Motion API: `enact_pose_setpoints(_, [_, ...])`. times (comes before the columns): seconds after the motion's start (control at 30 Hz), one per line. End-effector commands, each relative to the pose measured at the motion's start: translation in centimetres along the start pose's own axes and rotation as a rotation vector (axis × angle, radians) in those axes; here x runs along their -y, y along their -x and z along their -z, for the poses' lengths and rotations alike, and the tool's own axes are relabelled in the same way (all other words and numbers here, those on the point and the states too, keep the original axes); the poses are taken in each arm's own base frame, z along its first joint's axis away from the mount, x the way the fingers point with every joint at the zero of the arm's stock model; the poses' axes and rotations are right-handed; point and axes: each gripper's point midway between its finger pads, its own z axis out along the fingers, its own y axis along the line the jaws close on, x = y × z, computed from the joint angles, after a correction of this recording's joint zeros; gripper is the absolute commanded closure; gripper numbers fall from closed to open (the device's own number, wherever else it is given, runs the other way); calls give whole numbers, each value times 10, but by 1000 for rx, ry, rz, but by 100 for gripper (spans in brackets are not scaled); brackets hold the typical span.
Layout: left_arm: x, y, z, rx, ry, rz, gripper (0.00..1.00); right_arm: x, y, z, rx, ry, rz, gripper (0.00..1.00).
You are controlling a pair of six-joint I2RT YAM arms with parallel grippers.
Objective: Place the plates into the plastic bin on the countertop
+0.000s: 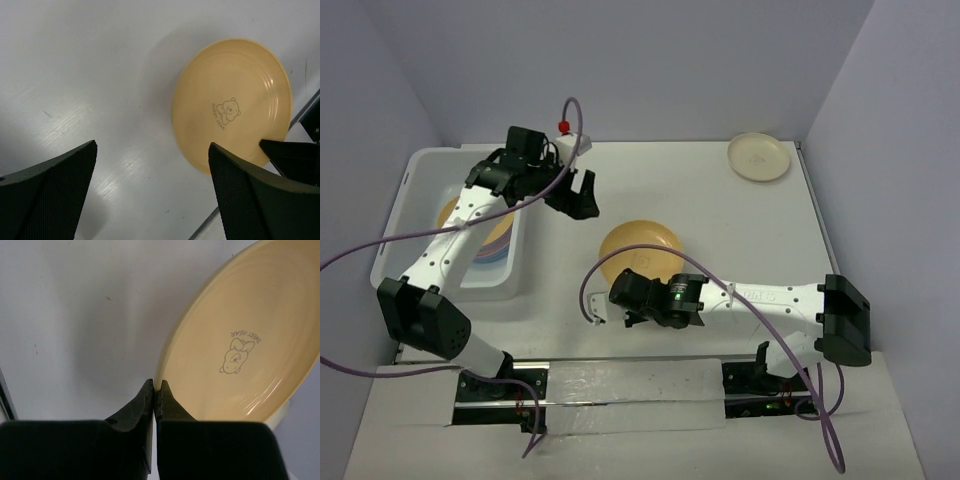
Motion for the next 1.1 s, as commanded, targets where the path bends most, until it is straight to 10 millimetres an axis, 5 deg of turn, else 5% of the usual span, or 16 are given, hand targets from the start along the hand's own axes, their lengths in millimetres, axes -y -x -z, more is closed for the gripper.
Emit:
enact_pose_setpoints(0.0, [13, -16, -25, -58, -10, -10, 4, 25, 24, 14, 9, -163, -14, 100])
enact_pose_setpoints(0.37, [31, -45, -55, -155, -61, -41, 21, 29, 48, 39, 68, -187, -40, 100])
enact_pose_setpoints(0.43, [31, -46, -58, -163, -67, -37, 31, 30, 50, 42, 78, -183, -49, 100])
enact_pose_setpoints(0.47, [32, -46, -58, -163, -69, -37, 39, 29, 50, 42, 79, -181, -51, 100])
enact_pose_setpoints(0.53, [32, -44, -59, -160, -70, -36, 70, 28, 49, 42, 78, -179, -55, 100])
enact_pose_setpoints(0.63, [30, -42, -58, -154, -57, -32, 98, 28, 49, 41, 77, -182, -67, 98])
enact_pose_setpoints(0.77, [23, -31, -46, -117, -54, -9, 100, 32, 45, 40, 73, -222, -103, 45])
enact_pose_setpoints(0.9, [-11, -15, -20, -52, -23, 61, 100, 50, 34, 43, 73, -277, -185, 8])
enact_pose_setpoints(0.93, [-21, -10, -12, -34, -4, 71, 100, 56, 31, 45, 76, -289, -208, 0])
enact_pose_setpoints(1.07, [-108, 18, 60, 113, 178, 183, 100, 99, 3, 63, 109, -370, -380, 0])
